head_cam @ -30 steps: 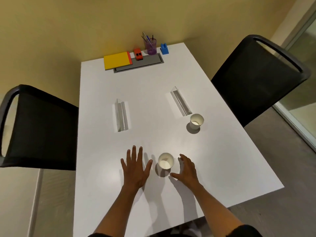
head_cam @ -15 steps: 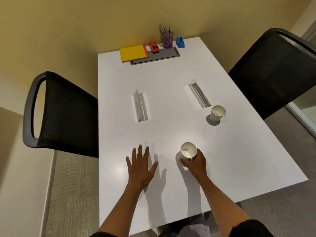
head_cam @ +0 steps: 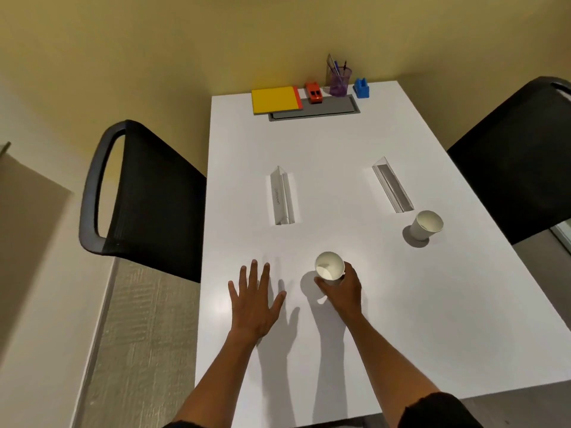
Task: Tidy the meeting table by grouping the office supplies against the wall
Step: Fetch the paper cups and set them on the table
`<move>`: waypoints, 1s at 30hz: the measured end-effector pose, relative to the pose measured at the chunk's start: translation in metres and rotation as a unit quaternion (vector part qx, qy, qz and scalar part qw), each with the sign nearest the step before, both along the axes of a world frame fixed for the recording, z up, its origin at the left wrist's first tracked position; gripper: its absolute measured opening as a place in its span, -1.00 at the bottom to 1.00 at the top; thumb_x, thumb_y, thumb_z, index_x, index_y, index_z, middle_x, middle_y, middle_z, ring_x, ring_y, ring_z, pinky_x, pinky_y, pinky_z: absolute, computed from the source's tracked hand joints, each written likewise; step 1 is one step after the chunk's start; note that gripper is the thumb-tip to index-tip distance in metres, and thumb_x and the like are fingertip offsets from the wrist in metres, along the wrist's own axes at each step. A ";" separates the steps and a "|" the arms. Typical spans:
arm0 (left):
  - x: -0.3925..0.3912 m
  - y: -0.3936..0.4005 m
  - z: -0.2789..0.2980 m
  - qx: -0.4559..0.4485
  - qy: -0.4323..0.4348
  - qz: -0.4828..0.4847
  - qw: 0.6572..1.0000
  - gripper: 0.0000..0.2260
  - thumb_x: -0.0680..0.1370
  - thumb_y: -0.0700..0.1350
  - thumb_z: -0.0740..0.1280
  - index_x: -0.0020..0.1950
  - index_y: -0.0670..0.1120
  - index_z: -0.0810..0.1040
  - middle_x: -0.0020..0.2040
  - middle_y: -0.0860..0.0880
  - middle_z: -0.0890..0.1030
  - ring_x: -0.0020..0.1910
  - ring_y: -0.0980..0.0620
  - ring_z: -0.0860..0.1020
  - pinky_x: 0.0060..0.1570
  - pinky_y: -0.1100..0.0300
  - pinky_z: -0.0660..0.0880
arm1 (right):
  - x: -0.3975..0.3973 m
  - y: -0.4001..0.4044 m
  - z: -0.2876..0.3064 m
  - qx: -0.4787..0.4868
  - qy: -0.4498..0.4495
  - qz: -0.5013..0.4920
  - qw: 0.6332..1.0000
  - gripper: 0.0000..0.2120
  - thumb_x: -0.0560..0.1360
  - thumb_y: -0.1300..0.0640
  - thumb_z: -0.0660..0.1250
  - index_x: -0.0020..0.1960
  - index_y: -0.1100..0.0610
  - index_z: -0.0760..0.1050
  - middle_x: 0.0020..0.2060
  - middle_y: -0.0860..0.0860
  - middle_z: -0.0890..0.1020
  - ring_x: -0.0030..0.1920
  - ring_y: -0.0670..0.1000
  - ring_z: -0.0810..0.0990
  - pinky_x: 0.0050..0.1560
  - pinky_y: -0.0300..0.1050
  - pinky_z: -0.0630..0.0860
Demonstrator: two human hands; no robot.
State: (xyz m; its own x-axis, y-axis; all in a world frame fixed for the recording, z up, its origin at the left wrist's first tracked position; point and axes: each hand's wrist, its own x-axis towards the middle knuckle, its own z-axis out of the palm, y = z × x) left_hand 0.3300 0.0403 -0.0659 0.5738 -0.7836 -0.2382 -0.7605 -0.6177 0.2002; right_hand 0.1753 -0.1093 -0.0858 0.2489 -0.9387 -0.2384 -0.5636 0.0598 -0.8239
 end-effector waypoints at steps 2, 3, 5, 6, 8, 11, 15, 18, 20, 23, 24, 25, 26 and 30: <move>0.006 -0.003 0.000 -0.007 -0.002 0.004 1.000 -0.30 0.53 0.37 -0.07 0.56 0.11 -0.21 0.59 -0.02 -0.23 0.57 -0.10 -0.21 0.49 -0.22 -0.17 | 0.020 -0.003 0.002 0.001 -0.002 0.013 1.000 -0.38 0.26 0.00 0.61 0.21 0.16 0.46 0.08 0.07 0.60 0.09 0.09 0.58 0.12 0.04 0.55; 0.009 -0.005 0.000 -0.011 -0.004 0.006 1.000 -0.30 0.53 0.38 -0.06 0.57 0.11 -0.20 0.59 -0.02 -0.22 0.57 -0.10 -0.20 0.48 -0.22 -0.17 | 0.030 -0.004 0.003 0.005 -0.004 0.019 1.000 -0.37 0.26 -0.01 0.61 0.23 0.15 0.45 0.10 0.07 0.60 0.10 0.09 0.57 0.13 0.04 0.55; 0.016 -0.007 -0.001 -0.020 -0.004 0.010 1.000 -0.28 0.52 0.39 -0.06 0.57 0.11 -0.19 0.59 -0.01 -0.21 0.58 -0.10 -0.19 0.48 -0.22 -0.18 | 0.048 -0.007 0.003 0.008 0.000 0.036 0.999 -0.35 0.27 -0.03 0.60 0.26 0.14 0.44 0.13 0.06 0.59 0.13 0.09 0.56 0.16 0.06 0.54; 0.020 -0.008 -0.002 -0.024 -0.003 0.014 1.000 -0.28 0.51 0.40 -0.06 0.57 0.11 -0.19 0.59 -0.01 -0.21 0.58 -0.10 -0.19 0.48 -0.22 -0.19 | 0.055 -0.009 0.001 0.007 0.004 0.043 0.999 -0.34 0.27 -0.03 0.60 0.27 0.14 0.43 0.14 0.07 0.58 0.14 0.10 0.56 0.17 0.07 0.54; 0.028 -0.009 -0.004 -0.029 -0.004 0.020 0.999 -0.26 0.49 0.42 -0.07 0.57 0.12 -0.18 0.59 0.01 -0.21 0.57 -0.09 -0.20 0.47 -0.21 -0.21 | 0.069 -0.012 -0.002 0.006 0.007 0.052 0.999 -0.33 0.27 -0.04 0.60 0.27 0.14 0.43 0.15 0.07 0.58 0.16 0.11 0.55 0.19 0.08 0.53; 0.037 -0.008 -0.007 -0.028 -0.007 0.024 0.999 -0.26 0.49 0.43 -0.07 0.57 0.12 -0.18 0.59 0.01 -0.22 0.57 -0.09 -0.20 0.48 -0.22 -0.20 | 0.084 -0.014 -0.006 0.007 0.013 0.059 0.998 -0.33 0.28 -0.05 0.59 0.27 0.15 0.42 0.16 0.08 0.57 0.17 0.12 0.54 0.19 0.09 0.52; 0.048 -0.001 -0.013 -0.017 -0.005 0.035 0.999 -0.25 0.50 0.41 -0.05 0.57 0.11 -0.21 0.58 0.01 -0.25 0.57 -0.08 -0.23 0.48 -0.22 -0.21 | 0.100 -0.015 -0.012 0.006 0.017 0.064 0.998 -0.33 0.28 -0.03 0.59 0.27 0.16 0.42 0.16 0.10 0.56 0.18 0.14 0.53 0.20 0.10 0.51; 0.050 0.008 -0.014 -0.013 -0.002 0.042 0.999 -0.25 0.50 0.41 -0.07 0.57 0.08 -0.21 0.59 -0.01 -0.23 0.57 -0.08 -0.22 0.49 -0.22 -0.16 | 0.109 -0.016 -0.015 0.000 0.022 0.060 0.998 -0.36 0.27 0.00 0.60 0.24 0.20 0.44 0.13 0.13 0.58 0.16 0.17 0.54 0.17 0.12 0.52; 0.051 0.012 -0.014 -0.012 0.001 0.044 0.999 -0.26 0.51 0.39 -0.07 0.57 0.07 -0.22 0.59 -0.01 -0.22 0.57 -0.08 -0.22 0.50 -0.22 -0.13 | 0.113 -0.018 -0.016 -0.008 0.030 0.062 0.998 -0.38 0.27 0.01 0.60 0.21 0.21 0.46 0.10 0.14 0.59 0.14 0.18 0.55 0.14 0.13 0.52; 0.052 0.014 -0.012 -0.008 0.007 0.050 0.999 -0.26 0.52 0.38 -0.06 0.56 0.08 -0.26 0.59 0.00 -0.24 0.57 -0.06 -0.24 0.50 -0.20 -0.16 | 0.120 -0.022 -0.018 -0.013 0.037 0.065 0.997 -0.38 0.26 0.01 0.60 0.20 0.21 0.46 0.09 0.14 0.59 0.14 0.19 0.55 0.13 0.11 0.52; 0.053 0.013 -0.012 -0.009 0.008 0.051 0.999 -0.26 0.52 0.38 -0.05 0.55 0.08 -0.26 0.59 0.00 -0.25 0.57 -0.06 -0.25 0.50 -0.20 -0.17 | 0.120 -0.023 -0.018 -0.014 0.040 0.066 0.997 -0.38 0.26 0.01 0.60 0.20 0.21 0.46 0.09 0.15 0.59 0.14 0.19 0.55 0.13 0.11 0.52; 0.053 0.013 -0.011 -0.010 0.009 0.051 0.999 -0.26 0.53 0.38 -0.05 0.55 0.08 -0.27 0.59 0.00 -0.25 0.57 -0.06 -0.25 0.50 -0.19 -0.17 | 0.121 -0.024 -0.018 -0.017 0.039 0.067 0.997 -0.38 0.26 0.01 0.60 0.21 0.21 0.46 0.09 0.15 0.59 0.15 0.19 0.55 0.13 0.11 0.52; 0.054 0.013 -0.009 -0.010 0.011 0.051 0.999 -0.26 0.53 0.38 -0.04 0.55 0.08 -0.27 0.59 0.00 -0.25 0.57 -0.06 -0.25 0.51 -0.19 -0.17 | 0.122 -0.024 -0.018 -0.016 0.041 0.067 0.997 -0.37 0.25 0.02 0.61 0.22 0.21 0.46 0.10 0.15 0.59 0.16 0.19 0.55 0.14 0.11 0.52; 0.053 0.010 -0.004 -0.018 0.005 0.049 0.999 -0.26 0.53 0.38 -0.05 0.55 0.06 -0.27 0.59 -0.01 -0.23 0.57 -0.07 -0.24 0.51 -0.20 -0.14 | 0.116 -0.025 -0.013 0.009 0.049 0.092 0.994 -0.15 0.25 0.05 0.62 0.43 0.13 0.30 0.27 0.11 0.52 0.31 0.17 0.46 0.29 0.14 0.45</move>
State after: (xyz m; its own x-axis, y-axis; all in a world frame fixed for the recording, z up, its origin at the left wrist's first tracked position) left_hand 0.3833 0.0504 -0.0702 0.6458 -0.7321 -0.2168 -0.6948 -0.6812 0.2307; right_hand 0.2909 -0.1344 -0.0987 0.3917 -0.8743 -0.2865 -0.6437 -0.0379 -0.7644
